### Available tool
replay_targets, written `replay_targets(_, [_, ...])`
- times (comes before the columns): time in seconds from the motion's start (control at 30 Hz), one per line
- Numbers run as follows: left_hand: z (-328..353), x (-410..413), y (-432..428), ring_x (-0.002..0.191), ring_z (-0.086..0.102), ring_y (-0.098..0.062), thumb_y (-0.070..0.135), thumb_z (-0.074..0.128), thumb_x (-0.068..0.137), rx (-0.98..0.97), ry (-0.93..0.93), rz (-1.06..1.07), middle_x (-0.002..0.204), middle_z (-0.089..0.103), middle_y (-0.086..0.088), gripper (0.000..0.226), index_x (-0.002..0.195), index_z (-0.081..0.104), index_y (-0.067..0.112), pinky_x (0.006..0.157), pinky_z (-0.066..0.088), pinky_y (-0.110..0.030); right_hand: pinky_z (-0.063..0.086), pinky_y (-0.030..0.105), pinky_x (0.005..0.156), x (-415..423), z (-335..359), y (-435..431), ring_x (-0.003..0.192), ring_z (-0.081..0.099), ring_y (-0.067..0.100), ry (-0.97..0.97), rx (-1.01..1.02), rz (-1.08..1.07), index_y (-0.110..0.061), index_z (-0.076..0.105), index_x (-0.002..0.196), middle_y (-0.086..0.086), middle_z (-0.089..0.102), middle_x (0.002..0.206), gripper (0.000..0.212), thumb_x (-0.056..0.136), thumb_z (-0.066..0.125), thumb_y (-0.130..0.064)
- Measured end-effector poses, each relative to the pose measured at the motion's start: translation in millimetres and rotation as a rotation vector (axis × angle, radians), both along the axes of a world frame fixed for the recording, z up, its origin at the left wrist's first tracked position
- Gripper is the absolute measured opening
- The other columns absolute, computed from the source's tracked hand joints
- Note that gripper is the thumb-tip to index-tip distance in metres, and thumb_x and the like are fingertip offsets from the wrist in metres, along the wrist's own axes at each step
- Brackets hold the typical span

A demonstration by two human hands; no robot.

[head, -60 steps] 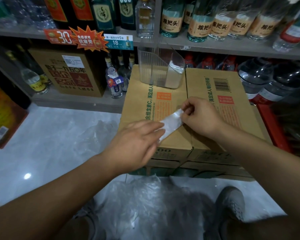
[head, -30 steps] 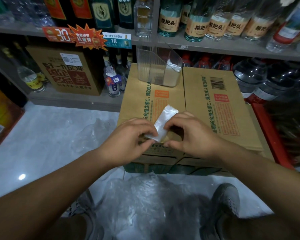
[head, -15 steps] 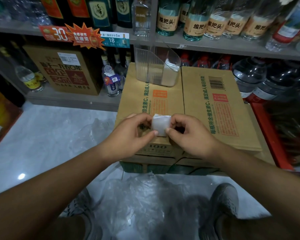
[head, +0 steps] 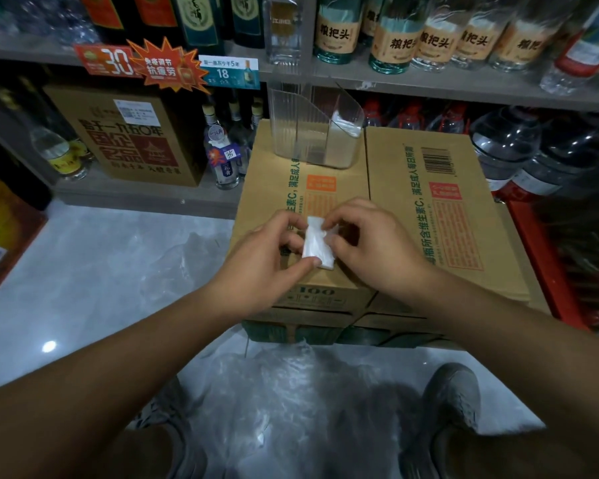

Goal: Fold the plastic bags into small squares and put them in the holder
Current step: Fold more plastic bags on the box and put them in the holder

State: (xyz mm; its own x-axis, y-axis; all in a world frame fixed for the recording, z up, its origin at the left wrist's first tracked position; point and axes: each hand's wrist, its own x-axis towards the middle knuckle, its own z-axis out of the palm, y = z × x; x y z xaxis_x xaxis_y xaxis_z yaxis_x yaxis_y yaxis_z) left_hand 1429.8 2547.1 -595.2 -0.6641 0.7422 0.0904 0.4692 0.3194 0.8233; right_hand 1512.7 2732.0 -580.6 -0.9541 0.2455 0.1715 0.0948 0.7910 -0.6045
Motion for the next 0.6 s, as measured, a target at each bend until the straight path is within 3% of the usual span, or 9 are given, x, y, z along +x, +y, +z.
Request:
replay_targets(0.07, [-2.3, -0.9, -5.2, 0.097, 0.068, -0.011, 0.042, 0.077, 0.085, 0.003, 0.057, -0.035, 0.100, 0.071, 0.015, 0.041, 0.116, 0.052, 0.035, 0.085, 0.055, -0.046, 0.050, 0.040, 0.092, -0.6, -2.9, 1.3, 0.101, 0.058, 0.017, -0.050, 0.059, 0.032, -0.022, 0.073, 0.102, -0.003, 0.065, 0.104, 0.017, 0.088, 0.069, -0.015])
replay_targets(0.17, [-4.3, -0.9, -12.4, 0.105, 0.064, -0.010, 0.041, 0.073, 0.083, -0.012, 0.272, -0.087, 0.111, 0.068, 0.014, 0.038, 0.118, 0.060, 0.035, 0.091, 0.054, -0.046, 0.046, 0.037, 0.096, 2.6, -3.4, 0.6, 0.107, 0.056, 0.020, -0.061, 0.117, 0.066, -0.020, 0.075, 0.103, -0.003, 0.068, 0.108, 0.017, 0.089, 0.067, -0.015])
replay_targets(0.3, [-8.7, 2.4, -21.1, 0.104, 0.065, -0.019, 0.034, 0.075, 0.085, -0.069, 0.505, -0.140, 0.113, 0.069, 0.005, 0.041, 0.123, 0.068, 0.022, 0.090, 0.052, -0.044, 0.048, 0.037, 0.091, 12.8, -5.7, -4.0, 0.102, 0.051, 0.017, -0.032, 0.206, 0.133, -0.021, 0.076, 0.106, -0.007, 0.069, 0.110, 0.018, 0.092, 0.065, -0.021])
replay_targets(0.4, [-15.5, 2.8, -26.7, 0.103, 0.064, -0.021, 0.038, 0.070, 0.085, -0.111, 0.644, -0.152, 0.109, 0.069, 0.003, 0.040, 0.121, 0.070, 0.021, 0.089, 0.046, -0.038, 0.048, 0.037, 0.091, 22.1, -3.4, -8.0, 0.105, 0.047, 0.013, -0.083, 0.213, 0.192, -0.026, 0.073, 0.112, -0.013, 0.066, 0.116, 0.026, 0.094, 0.057, -0.037])
replay_targets(0.53, [-19.9, 3.3, -29.5, 0.097, 0.060, -0.019, 0.025, 0.078, 0.083, -0.084, 0.671, -0.107, 0.100, 0.068, 0.004, 0.029, 0.111, 0.074, 0.020, 0.085, 0.039, -0.030, 0.041, 0.037, 0.104, 34.9, 2.9, -7.6, 0.124, 0.043, 0.012, -0.179, 0.263, 0.274, -0.029, 0.061, 0.129, -0.010, 0.056, 0.138, 0.061, 0.084, 0.055, -0.069])
replay_targets(0.6, [-17.3, 3.9, -29.3, 0.094, 0.061, -0.018, 0.033, 0.069, 0.086, -0.066, 0.601, -0.085, 0.097, 0.068, 0.006, 0.025, 0.108, 0.075, 0.021, 0.084, 0.043, -0.032, 0.040, 0.040, 0.108, 39.6, 2.8, -10.2, 0.133, 0.041, 0.018, -0.166, 0.316, 0.271, -0.024, 0.057, 0.133, -0.003, 0.048, 0.147, 0.069, 0.080, 0.060, -0.070])
